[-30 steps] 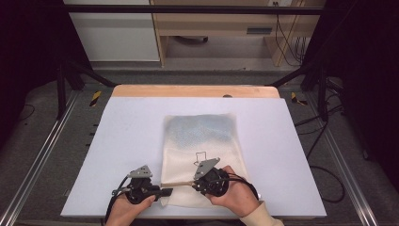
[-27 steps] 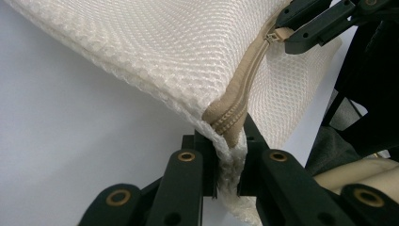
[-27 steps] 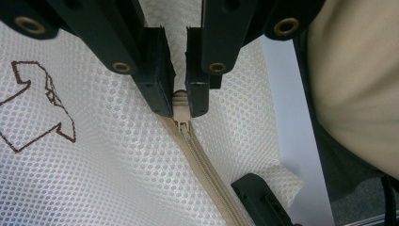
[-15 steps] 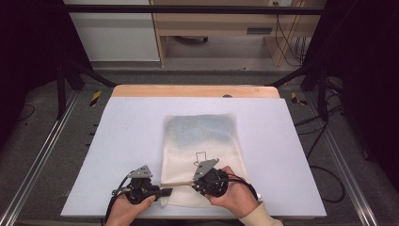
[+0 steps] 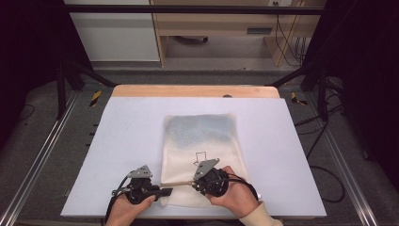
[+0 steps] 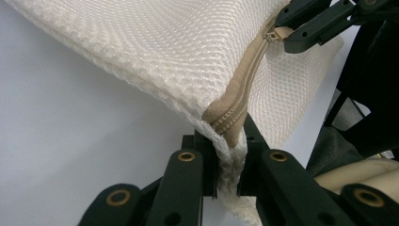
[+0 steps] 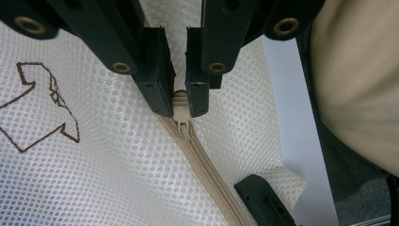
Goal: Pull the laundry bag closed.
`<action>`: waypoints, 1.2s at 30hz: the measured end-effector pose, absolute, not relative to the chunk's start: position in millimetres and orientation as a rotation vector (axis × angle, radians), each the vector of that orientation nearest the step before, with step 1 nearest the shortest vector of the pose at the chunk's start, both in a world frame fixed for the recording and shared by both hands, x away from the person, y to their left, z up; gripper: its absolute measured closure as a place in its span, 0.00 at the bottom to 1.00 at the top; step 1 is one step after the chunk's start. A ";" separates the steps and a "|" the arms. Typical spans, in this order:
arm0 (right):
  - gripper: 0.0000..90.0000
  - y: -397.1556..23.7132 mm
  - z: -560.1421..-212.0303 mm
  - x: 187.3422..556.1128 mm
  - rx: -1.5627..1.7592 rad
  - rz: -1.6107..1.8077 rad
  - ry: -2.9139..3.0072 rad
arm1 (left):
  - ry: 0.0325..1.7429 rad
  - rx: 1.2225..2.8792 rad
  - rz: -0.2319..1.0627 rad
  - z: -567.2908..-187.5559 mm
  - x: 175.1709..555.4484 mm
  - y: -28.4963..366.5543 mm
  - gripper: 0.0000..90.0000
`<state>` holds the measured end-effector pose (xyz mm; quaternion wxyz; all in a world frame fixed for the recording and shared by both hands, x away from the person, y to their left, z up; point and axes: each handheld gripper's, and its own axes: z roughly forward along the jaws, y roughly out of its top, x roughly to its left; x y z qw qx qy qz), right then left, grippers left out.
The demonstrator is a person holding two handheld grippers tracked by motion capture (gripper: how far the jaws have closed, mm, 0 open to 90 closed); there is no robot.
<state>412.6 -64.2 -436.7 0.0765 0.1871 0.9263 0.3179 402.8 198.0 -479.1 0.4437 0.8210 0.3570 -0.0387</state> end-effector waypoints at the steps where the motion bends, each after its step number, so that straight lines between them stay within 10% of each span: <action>1: 0.91 -64.1 -436.8 412.6 0.564 0.952 2.774 | 0.885 2.036 -0.096 -479.0 402.9 198.0 0.92; 36: 0.91 -81.8 -432.8 404.7 0.632 0.953 2.733 | 0.868 2.037 -0.087 -476.8 401.9 196.5 0.92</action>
